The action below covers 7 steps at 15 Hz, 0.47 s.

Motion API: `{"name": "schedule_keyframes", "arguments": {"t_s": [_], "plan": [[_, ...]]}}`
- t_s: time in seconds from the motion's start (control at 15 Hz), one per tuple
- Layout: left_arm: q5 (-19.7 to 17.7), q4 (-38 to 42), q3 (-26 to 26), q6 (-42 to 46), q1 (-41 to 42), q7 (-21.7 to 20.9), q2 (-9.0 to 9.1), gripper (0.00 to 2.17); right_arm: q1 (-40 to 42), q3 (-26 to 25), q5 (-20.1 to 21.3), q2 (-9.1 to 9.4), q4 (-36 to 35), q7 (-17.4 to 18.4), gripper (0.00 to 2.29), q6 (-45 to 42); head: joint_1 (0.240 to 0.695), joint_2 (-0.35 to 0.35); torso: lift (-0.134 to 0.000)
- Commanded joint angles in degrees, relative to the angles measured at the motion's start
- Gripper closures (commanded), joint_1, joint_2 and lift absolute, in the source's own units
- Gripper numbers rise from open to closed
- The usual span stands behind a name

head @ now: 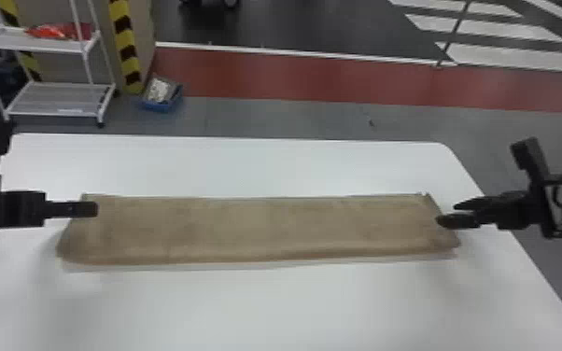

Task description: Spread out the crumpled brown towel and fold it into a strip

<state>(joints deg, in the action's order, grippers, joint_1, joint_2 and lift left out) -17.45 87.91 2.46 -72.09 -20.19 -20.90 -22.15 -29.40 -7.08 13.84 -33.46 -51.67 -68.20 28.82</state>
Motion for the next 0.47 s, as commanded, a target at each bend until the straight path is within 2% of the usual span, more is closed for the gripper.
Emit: {"name": "schedule_keyframes", "arguments": {"t_s": [0.0,0.4], "plan": [[-0.13,0.07,0.09,0.76,0.24,0.07,0.00,0.16,0.04,-0.04,-0.21,0.06,-0.01,0.00,0.22,-0.56,0.695,-0.158,-0.123],[-0.66,1.74,0.44,0.76,1.56,0.16,0.53,0.16,0.13,-0.13,-0.48,0.32,0.08,0.26,0.22,-0.91,0.695,-0.156,-0.123]]}}
